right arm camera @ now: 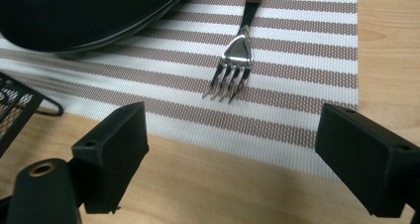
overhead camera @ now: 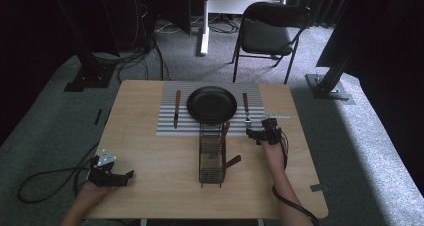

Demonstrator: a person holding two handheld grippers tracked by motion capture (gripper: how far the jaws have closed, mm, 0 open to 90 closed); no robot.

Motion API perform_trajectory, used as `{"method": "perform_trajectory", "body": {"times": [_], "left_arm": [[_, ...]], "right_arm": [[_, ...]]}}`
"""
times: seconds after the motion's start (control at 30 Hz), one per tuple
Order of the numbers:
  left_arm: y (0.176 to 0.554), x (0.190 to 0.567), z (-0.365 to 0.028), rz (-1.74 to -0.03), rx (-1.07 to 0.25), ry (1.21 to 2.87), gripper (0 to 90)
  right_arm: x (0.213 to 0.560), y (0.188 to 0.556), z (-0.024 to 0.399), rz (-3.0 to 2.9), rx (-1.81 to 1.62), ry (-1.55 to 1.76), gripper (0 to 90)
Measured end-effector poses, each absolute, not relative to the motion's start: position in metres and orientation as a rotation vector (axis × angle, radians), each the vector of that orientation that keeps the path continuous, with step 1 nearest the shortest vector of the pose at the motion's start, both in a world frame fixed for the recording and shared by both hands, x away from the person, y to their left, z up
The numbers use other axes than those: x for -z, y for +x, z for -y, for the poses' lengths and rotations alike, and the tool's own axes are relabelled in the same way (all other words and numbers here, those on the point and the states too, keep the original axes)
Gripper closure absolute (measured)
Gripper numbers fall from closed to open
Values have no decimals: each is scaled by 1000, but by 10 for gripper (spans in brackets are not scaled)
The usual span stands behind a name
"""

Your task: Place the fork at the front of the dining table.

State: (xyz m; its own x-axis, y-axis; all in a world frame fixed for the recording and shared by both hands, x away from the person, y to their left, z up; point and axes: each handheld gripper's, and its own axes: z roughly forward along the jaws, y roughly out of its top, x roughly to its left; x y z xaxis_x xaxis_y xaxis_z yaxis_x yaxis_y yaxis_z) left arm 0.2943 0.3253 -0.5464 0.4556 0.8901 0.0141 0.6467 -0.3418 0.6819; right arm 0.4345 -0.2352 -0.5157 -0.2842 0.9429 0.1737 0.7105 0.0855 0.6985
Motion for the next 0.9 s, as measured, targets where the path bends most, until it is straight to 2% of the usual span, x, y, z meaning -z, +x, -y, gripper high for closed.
{"method": "perform_trajectory", "body": {"times": [0.9], "left_arm": [[294, 546, -325, -1277, -520, 2101, 0]], "right_arm": [[532, 375, 273, -1967, -1016, 1592, 109]]}}
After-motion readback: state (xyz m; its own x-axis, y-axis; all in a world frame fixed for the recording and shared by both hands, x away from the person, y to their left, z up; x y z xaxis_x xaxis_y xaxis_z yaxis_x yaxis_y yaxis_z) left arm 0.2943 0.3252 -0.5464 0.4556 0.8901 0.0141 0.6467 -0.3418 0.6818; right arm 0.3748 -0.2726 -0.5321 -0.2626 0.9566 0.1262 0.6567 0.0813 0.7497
